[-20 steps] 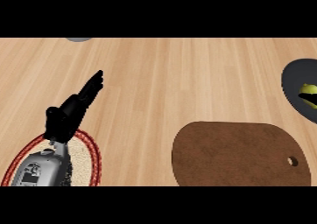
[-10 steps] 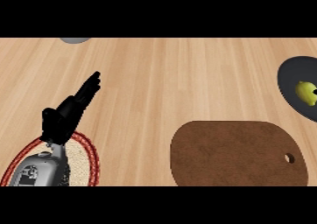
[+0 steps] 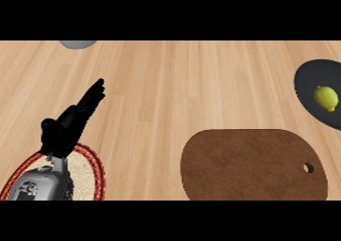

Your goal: Pick the lemon from the cutting board and place it in the pan

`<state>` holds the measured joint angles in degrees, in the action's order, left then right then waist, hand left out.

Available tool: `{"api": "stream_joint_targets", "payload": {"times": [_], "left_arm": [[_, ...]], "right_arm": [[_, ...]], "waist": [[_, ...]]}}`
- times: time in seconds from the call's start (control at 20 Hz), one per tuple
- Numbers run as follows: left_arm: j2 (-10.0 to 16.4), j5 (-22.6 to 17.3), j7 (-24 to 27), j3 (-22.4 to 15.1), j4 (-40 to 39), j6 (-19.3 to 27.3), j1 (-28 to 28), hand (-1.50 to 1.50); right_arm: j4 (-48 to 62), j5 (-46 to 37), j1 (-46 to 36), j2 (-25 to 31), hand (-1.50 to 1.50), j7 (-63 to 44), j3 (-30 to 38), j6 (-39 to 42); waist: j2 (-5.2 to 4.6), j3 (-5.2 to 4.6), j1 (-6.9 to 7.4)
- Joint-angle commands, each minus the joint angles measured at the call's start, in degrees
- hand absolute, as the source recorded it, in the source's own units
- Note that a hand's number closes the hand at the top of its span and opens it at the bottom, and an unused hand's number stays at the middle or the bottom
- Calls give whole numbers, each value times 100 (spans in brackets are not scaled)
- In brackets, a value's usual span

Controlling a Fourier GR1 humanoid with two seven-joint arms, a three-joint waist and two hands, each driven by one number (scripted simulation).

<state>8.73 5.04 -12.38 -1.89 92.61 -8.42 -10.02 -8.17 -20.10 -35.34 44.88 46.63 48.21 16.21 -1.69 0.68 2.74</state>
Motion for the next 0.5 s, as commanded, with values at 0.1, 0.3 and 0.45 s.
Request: {"api": "stream_joint_targets", "payload": {"times": [0.1,0.3,0.45], "left_arm": [[146,-38,174,130,-282,-138,4,0],[121,-64,197,196,-247,-86,43,0],[136,-76,216,196,-163,-109,209,0]], "right_arm": [[-103,89,631,-113,-150,841,33,480],[-123,221,753,-26,-150,800,113,667],[-170,231,1029,-19,-150,1002,68,951]], "waist": [[24,-11,-88],[46,-14,-82],[65,-15,-97]]}}
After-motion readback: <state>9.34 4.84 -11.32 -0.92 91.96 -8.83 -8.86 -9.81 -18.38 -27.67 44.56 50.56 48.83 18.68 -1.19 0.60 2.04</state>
